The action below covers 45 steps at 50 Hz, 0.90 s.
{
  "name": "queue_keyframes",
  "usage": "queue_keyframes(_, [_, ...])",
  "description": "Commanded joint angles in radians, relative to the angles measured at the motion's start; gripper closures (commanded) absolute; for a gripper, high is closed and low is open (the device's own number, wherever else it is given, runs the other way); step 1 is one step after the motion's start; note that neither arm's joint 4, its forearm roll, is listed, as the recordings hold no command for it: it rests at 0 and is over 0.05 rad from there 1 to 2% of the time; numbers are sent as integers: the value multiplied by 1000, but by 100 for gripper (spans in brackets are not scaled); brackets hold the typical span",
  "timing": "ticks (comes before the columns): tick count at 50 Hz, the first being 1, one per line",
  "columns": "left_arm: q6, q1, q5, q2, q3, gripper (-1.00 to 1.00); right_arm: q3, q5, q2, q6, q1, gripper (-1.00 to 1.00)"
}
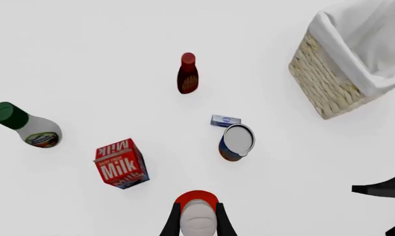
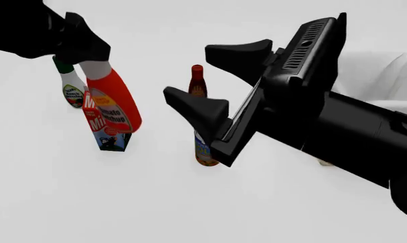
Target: Pick the ketchup and place it in the basket.
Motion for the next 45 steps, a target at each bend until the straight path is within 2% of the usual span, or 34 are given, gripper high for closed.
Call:
queue_keyframes(1, [3,-14,0,-15,10,100,-5,-37,49,4,-1,-100])
queue_keyframes(45, [-26,-66,20,-45,31,100,-76,-51,141,36,46,-100])
